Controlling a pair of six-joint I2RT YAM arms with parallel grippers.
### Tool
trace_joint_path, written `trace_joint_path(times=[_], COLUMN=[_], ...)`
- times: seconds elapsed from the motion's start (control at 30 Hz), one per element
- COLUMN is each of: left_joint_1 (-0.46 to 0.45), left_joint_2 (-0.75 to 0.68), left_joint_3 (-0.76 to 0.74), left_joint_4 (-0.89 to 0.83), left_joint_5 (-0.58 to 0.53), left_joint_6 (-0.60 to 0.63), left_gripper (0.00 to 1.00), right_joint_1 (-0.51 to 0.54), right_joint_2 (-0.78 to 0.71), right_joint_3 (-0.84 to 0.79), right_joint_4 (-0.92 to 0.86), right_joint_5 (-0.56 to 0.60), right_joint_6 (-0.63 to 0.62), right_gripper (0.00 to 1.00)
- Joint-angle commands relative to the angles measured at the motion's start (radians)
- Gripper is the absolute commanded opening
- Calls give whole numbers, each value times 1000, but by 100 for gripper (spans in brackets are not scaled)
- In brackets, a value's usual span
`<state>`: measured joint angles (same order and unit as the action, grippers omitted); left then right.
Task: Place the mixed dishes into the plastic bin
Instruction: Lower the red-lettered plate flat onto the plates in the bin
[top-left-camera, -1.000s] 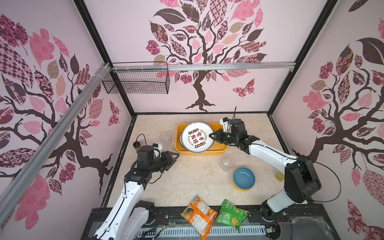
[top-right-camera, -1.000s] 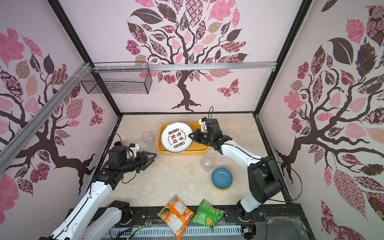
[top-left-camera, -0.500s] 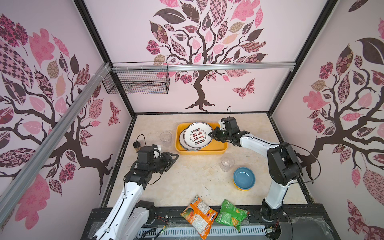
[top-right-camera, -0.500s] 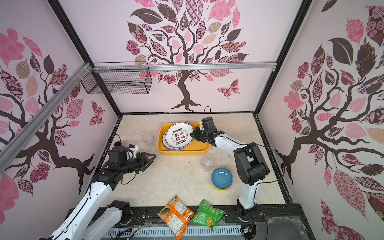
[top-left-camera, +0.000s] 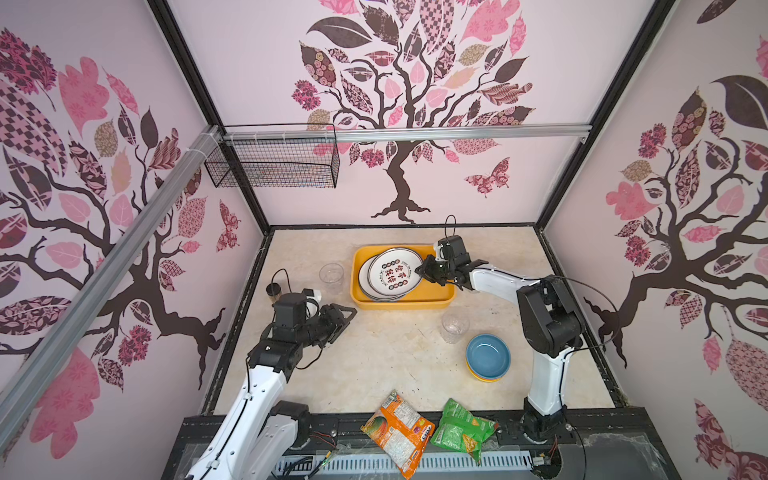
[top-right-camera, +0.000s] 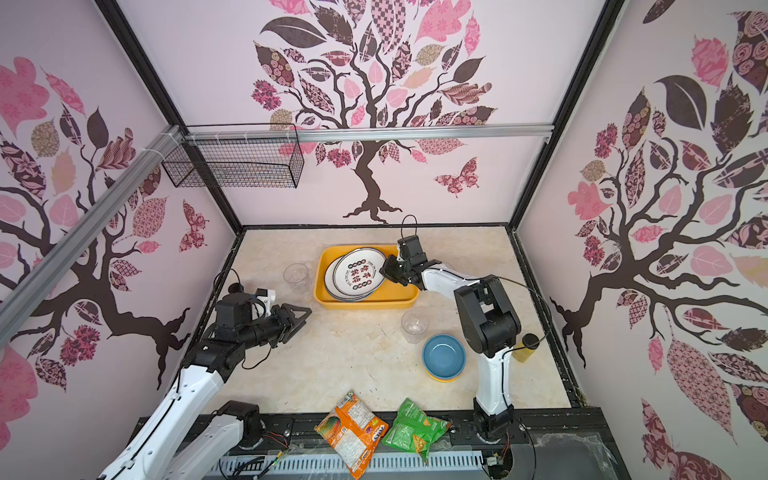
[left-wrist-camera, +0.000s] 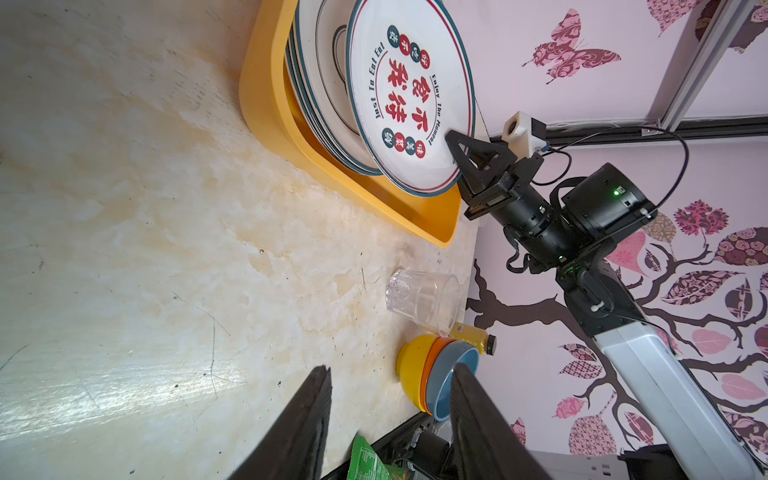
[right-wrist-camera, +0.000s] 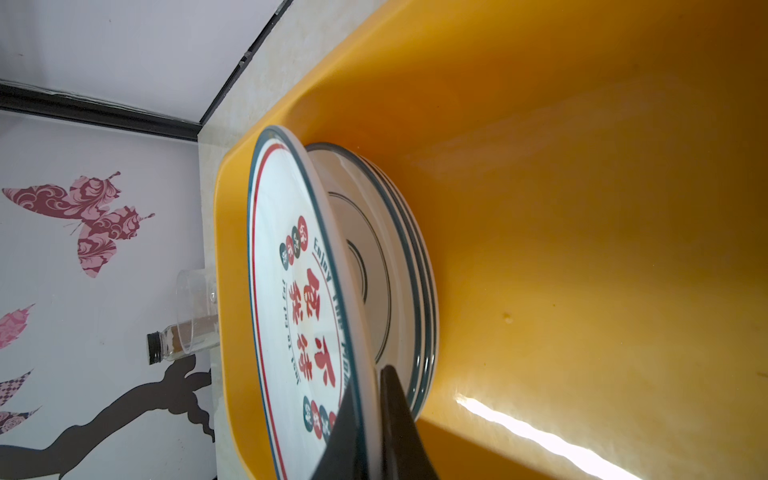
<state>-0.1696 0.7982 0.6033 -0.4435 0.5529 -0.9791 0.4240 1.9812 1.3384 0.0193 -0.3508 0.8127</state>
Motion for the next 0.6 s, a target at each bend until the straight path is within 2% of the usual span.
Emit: trace_joint_path(times=[0.0,0.37,0.57], left_joint_1=[4,5,5], left_joint_2=[-13,-10,-10], left_joint_3=[-7,-24,-33], left_joint_4=[0,6,14], left_joint_5=[-11,-13,-12], left_joint_6=[-1,-10,-16], left_gripper=[49,49,49], right_joint_1=[1,4,12], right_joint_2=[41,91,116], right_joint_3=[56,96,123], right_joint_4=[6,-13,-39], right_joint_5=[-2,1,3], right_joint_6=[11,5,-4], right_gripper=[0,2,10])
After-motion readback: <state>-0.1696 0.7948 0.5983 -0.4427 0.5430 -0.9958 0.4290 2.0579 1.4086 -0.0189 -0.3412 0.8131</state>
